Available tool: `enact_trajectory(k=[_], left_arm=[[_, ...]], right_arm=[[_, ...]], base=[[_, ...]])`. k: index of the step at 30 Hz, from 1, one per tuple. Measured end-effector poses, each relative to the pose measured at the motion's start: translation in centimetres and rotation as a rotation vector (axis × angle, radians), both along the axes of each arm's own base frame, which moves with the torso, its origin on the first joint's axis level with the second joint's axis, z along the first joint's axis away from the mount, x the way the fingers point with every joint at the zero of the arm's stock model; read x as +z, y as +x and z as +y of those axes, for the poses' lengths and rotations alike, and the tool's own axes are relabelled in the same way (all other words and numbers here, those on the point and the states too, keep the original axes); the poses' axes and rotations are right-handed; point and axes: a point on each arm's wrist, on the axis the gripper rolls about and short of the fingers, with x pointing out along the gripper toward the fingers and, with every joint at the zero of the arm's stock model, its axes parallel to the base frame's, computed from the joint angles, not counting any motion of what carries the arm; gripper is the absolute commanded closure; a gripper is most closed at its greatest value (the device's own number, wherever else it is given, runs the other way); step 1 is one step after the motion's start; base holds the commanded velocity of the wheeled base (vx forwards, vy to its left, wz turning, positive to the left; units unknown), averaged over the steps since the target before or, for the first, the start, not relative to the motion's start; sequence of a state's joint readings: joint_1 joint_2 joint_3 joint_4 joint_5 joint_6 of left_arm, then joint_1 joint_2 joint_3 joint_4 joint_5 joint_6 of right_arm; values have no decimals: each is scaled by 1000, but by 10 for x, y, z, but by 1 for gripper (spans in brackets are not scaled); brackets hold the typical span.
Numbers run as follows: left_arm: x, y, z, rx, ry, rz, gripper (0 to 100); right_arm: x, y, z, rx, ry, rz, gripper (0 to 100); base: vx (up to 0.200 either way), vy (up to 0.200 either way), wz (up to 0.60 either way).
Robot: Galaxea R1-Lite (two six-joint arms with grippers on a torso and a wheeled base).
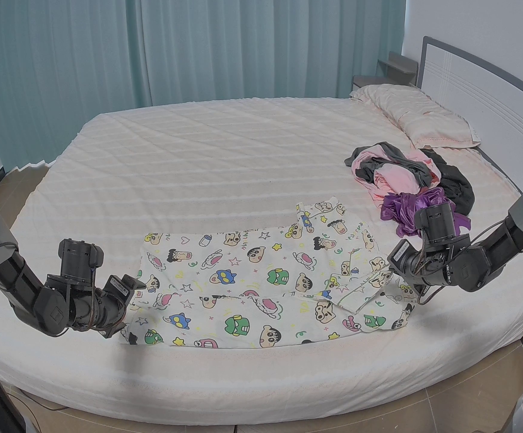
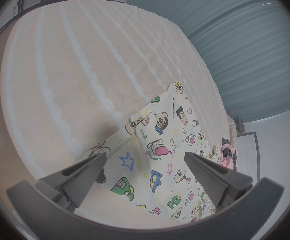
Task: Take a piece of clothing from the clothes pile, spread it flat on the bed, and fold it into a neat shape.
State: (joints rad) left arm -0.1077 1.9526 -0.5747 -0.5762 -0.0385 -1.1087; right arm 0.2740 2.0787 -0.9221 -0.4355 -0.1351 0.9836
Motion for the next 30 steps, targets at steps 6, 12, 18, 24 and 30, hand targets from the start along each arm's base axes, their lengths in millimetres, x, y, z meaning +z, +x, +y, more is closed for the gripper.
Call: enact_trajectory(k=[6, 12, 18, 24, 30], left_arm=[[-1, -1, 0, -1, 0, 3, 0], [-1, -2, -2, -8, 1, 7, 0], [-2, -3, -4, -13, 2, 10, 0], [-2, -4, -5, -19, 2, 10, 0], [-1, -4, -6, -21, 2, 10, 0]], right_arm=[[21, -23, 9, 71, -38, 17, 100], [27, -48, 17, 101, -88, 31, 100], [20, -69, 17, 101, -163, 58, 100], [18, -84, 21, 126, -182, 68, 100], [15, -93, 23, 152, -193, 84, 0]], base=[[0, 0, 0], [0, 0, 0], [0, 0, 0], [0, 0, 0], [0, 0, 0]])
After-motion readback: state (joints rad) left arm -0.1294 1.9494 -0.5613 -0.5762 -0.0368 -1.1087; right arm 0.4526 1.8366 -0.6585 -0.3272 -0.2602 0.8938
